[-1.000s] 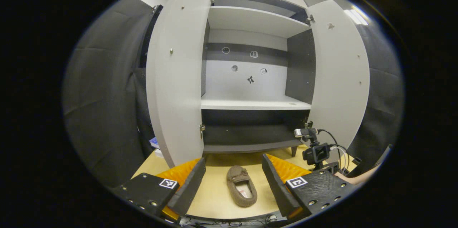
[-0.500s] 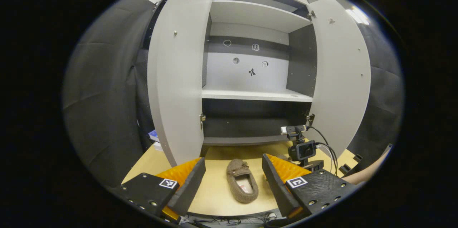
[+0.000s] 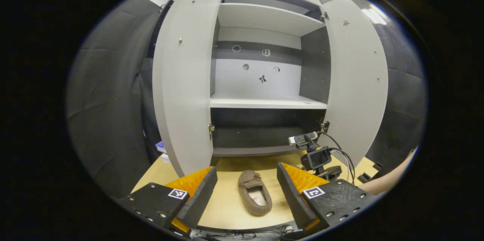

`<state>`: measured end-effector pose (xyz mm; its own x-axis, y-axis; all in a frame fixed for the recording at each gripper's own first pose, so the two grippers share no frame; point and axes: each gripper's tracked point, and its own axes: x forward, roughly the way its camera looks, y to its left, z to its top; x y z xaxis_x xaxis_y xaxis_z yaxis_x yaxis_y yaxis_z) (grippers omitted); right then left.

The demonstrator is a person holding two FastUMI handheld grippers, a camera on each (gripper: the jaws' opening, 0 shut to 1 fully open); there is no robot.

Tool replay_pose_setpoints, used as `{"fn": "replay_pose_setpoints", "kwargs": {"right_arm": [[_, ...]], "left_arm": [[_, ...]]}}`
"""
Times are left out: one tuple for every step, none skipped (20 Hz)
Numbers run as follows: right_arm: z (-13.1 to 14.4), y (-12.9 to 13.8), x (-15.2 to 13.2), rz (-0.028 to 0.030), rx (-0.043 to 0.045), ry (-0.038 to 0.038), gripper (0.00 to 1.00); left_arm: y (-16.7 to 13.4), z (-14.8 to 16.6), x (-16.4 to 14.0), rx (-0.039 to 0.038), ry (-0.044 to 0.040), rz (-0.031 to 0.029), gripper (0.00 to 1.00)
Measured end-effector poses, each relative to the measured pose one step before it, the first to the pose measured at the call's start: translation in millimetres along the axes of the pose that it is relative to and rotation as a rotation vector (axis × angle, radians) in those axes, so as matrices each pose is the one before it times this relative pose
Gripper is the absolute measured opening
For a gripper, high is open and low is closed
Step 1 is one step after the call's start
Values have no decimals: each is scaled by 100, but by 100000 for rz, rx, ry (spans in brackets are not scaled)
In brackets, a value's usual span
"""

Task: Grab one shoe with the right hand and put it into the shoe cabinet, grab the other shoe with the left hand and put it into the shoe cabinet; then close the right door with the right hand and the left door with the left hand.

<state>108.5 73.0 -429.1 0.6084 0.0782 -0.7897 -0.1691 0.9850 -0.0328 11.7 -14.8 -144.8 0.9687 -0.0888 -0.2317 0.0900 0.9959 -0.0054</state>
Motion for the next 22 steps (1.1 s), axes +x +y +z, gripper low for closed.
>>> {"fn": "replay_pose_setpoints", "kwargs": {"right_arm": [[-184,-94,-333,1597,1328,635,3],[222,-398,-649,497,580,-393,2],[229,-410,-620,-479,-207,-793,2],[15,-189,-671,-114,607,-267,3],[-37,-27,-690,431,1224,-146,2],[-39,-15,-786,118,474,-372,2],[191,-219,-685,-323,-519,-877,2],[47,-58,-904,261,-533,-715,2],[119,116,-1019,861,-80,-610,2],[184,213,-940,1073,-56,-953,2],[393,163,-1044,1141,-148,-1216,2],[216,255,-1029,1219,-653,-990,2],[278,167,-1057,907,-927,-707,2],[386,135,-1170,568,-913,-909,2],[586,147,-1181,604,-925,-1770,2],[790,162,-1191,334,-1132,-2491,2],[969,8,-1217,-187,-1336,-2148,2],[842,23,-1113,-252,-1016,-1893,2],[1019,143,-1084,227,-728,-1794,2],[1298,166,-1113,495,-313,-2231,2],[1259,167,-948,779,39,-2632,2],[1454,336,-825,1191,510,-2851,2]], "left_arm": [[-84,-16,-219,349,-429,-129,100],[-54,125,-93,169,-148,25,100],[-61,-33,-272,-2,-200,-35,100],[-65,142,-204,-8,-231,-28,100],[30,-56,-167,75,-191,153,100],[-12,102,-177,104,-40,129,94],[11,65,-283,195,-47,131,100],[74,17,-263,257,-291,198,94],[75,114,-148,357,-411,245,94],[47,89,-203,450,-369,293,94],[81,119,-259,760,-231,184,94],[165,19,-40,1456,-200,524,100],[328,105,-131,1838,-48,1030,94],[353,18,-60,1545,100,926,94],[216,228,-54,804,79,379,94],[106,138,-11,289,-135,-72,94],[-95,321,-49,83,-215,-530,94],[-203,204,80,123,-118,-839,93],[-318,132,108,400,100,-1033,91],[-394,214,90,829,260,-1091,90],[-340,338,204,930,-198,-981,89],[-346,386,126,527,-462,-1041,87]]}}
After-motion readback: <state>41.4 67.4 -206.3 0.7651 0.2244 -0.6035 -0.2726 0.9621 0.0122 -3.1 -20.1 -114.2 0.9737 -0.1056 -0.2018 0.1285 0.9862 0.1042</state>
